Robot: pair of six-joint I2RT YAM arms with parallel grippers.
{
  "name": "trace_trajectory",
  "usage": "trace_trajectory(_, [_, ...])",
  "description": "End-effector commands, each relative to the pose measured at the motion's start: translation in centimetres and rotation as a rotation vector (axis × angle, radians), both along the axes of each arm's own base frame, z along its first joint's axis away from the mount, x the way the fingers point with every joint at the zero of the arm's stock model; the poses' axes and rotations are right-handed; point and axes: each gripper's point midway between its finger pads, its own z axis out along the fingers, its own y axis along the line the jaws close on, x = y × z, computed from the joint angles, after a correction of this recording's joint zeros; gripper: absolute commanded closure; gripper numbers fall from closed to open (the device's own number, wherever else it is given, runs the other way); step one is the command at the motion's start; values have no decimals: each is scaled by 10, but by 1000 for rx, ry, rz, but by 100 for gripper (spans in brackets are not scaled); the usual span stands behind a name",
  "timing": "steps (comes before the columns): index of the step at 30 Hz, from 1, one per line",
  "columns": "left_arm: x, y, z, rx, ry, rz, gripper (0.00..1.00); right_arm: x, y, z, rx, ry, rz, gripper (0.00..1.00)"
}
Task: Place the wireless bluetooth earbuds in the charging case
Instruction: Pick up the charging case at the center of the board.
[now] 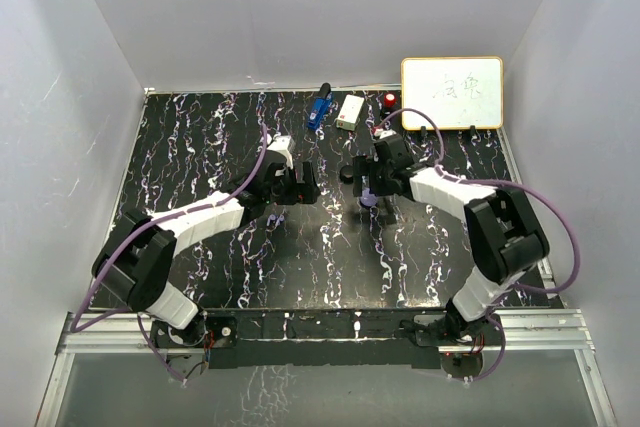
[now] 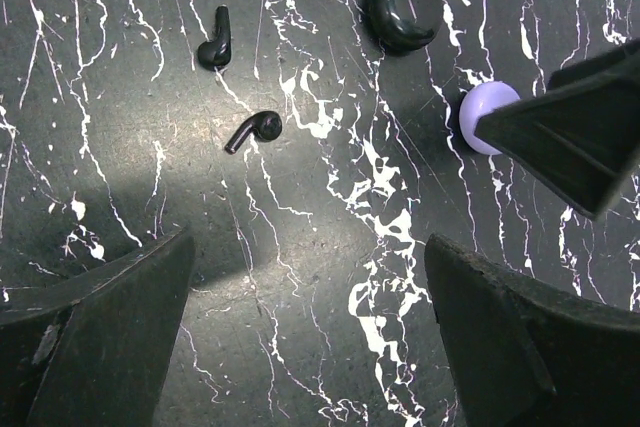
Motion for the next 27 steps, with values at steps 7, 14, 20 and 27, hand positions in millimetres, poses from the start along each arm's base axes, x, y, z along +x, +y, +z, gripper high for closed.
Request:
trace_trajectory(7, [2, 2, 32, -24, -79, 18, 4, 59, 36, 13, 56, -98, 27, 6])
trace_trajectory(14, [0, 9, 32, -19, -84, 40, 4, 74, 51, 9, 70, -106, 52, 6])
trace_trajectory(20, [-2, 16, 33, -9, -92, 62, 4, 78, 62, -1, 34, -101, 73, 8])
trace_trajectory(27, [-4, 20, 31, 7, -89, 75, 4, 79, 74, -7, 17, -98, 89, 9])
